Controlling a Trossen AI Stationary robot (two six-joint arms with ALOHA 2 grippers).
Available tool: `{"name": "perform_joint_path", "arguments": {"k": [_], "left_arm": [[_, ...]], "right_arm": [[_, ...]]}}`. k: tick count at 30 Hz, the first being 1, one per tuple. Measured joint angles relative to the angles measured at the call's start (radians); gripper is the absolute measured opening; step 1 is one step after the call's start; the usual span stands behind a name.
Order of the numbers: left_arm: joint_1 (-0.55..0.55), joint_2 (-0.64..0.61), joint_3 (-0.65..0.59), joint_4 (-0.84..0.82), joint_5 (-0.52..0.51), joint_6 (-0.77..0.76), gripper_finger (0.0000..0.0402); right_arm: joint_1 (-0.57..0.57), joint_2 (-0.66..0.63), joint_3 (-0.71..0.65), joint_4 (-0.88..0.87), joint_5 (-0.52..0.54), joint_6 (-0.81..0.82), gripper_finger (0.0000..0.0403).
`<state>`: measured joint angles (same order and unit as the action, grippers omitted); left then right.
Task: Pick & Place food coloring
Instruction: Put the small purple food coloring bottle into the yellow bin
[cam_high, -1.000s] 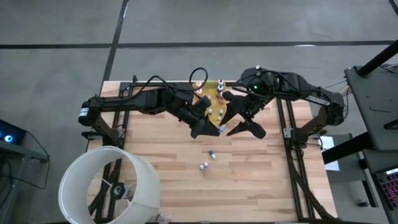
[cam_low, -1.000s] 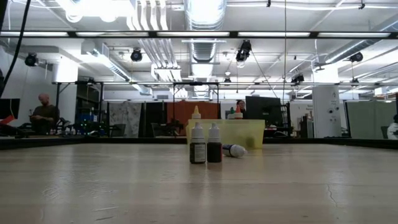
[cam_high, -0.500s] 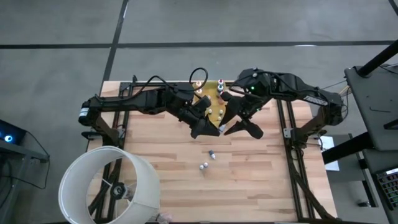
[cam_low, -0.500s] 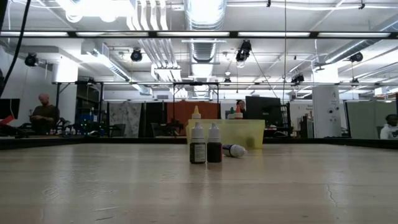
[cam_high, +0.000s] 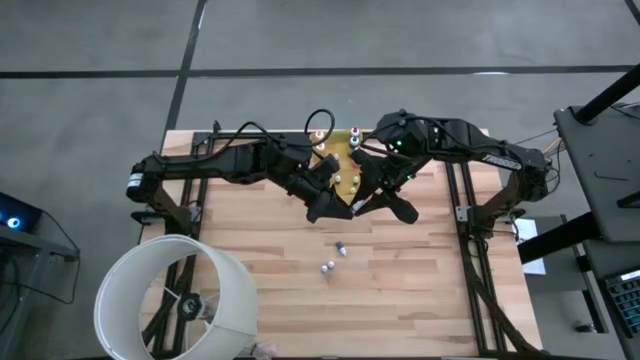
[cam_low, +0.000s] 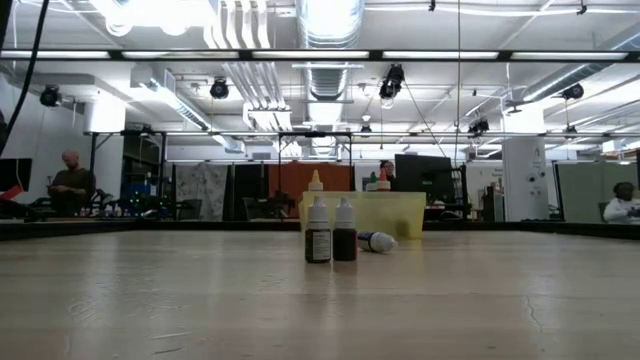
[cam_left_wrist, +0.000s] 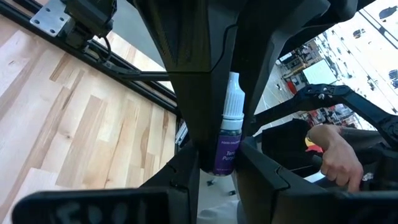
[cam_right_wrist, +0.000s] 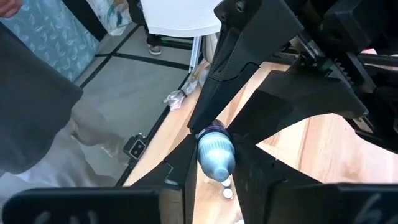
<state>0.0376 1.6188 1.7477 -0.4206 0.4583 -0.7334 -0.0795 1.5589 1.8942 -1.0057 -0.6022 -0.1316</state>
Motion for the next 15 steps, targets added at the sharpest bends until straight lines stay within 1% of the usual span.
{"name": "perform_joint_path", "arguments": {"k": [7,11,15], "left_arm": [[0.000,0.000,0.000,0.001,-0.001,-0.001,0.0064],[0.000,0.000,0.000,0.005,0.005,0.009,0.0064],[0.001,0.000,0.000,0.001,-0.013,0.011,0.0068]], "right_arm": [[0.000,-0.001,0.000,-0.001,0.000,0.001,0.0084],[0.000,-0.009,0.000,-0.005,0.003,0.001,0.0073],[0.000,-0.020,0.000,-0.007,0.010,0.013,0.0070]]}}
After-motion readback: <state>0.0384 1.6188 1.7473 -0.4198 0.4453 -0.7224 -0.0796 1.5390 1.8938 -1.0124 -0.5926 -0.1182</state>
